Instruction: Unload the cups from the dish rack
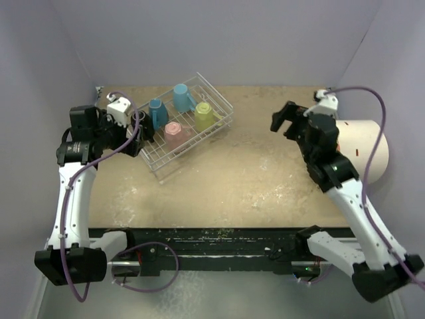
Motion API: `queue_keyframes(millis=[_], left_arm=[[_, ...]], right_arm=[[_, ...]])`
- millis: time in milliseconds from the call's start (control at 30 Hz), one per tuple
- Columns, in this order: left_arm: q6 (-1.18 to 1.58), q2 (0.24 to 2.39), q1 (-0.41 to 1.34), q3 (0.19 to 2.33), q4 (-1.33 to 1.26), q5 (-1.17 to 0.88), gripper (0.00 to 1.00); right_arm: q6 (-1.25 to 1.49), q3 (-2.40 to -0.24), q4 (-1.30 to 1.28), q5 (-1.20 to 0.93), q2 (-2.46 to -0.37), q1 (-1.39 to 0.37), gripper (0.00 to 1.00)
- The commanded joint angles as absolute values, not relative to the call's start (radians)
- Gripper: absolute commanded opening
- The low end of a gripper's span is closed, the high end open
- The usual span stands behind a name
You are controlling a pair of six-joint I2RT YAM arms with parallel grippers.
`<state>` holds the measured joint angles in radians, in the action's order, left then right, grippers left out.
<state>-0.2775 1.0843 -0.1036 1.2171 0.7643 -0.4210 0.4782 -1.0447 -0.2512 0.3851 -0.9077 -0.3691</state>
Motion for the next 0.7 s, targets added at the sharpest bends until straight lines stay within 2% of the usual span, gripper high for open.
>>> queue_keyframes(millis=[0,267,667], left_arm=[[-0.299,1.104,-0.103,1.248,0.901,-0.472,0.99],[-0.296,1.105,-0.103,1.268,0.903,-0.429,0.99],[-0.278,1.14,-0.103,1.288,0.895,-0.481,0.99]], right_arm=[[0.374,-1.15,-0.165,0.251,-1.059,-0.468,1.0],[0.309,-1.398,-0.17,0.289,-1.409,-0.64,1.0],[0.26,-1.734,-0.258,0.246,-1.779,-0.642,1.0]])
